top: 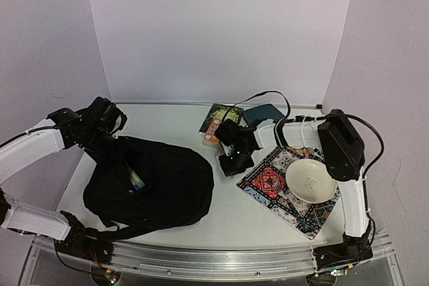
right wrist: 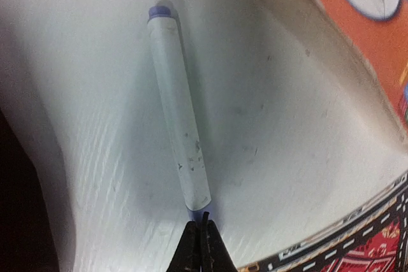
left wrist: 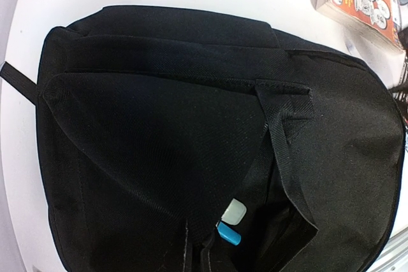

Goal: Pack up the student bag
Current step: Move the pen to the center of the board, then pick up the pen from the center of the board.

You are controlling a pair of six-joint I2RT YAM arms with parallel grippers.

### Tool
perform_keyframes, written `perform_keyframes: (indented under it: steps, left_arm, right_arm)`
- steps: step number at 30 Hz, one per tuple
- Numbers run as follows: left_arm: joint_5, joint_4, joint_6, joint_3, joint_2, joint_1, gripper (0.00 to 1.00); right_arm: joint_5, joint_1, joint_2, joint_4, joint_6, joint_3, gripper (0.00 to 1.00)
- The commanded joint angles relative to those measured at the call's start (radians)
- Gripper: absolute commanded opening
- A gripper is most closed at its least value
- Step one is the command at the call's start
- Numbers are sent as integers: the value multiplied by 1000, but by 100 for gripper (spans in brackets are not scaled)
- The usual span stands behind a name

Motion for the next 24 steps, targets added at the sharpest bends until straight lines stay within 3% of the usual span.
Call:
perform_keyframes:
  steps: [1,5,13,24]
  left_arm:
    - [-45,50,29,68,-2,7,0]
    - [-47,50,33,77,1,8,0]
    - [-52,50,27,79,-14,9,0]
    - [-55,37,23,81,-36,11,0]
  right_arm:
    - [-28,50,-77,-154,27,-62,1]
    - [-15,51,-88,-175,26,-46,4]
    - [13,50,-32,-183,-13,83,31]
    - [-5,51,108,-218,-55,234,33]
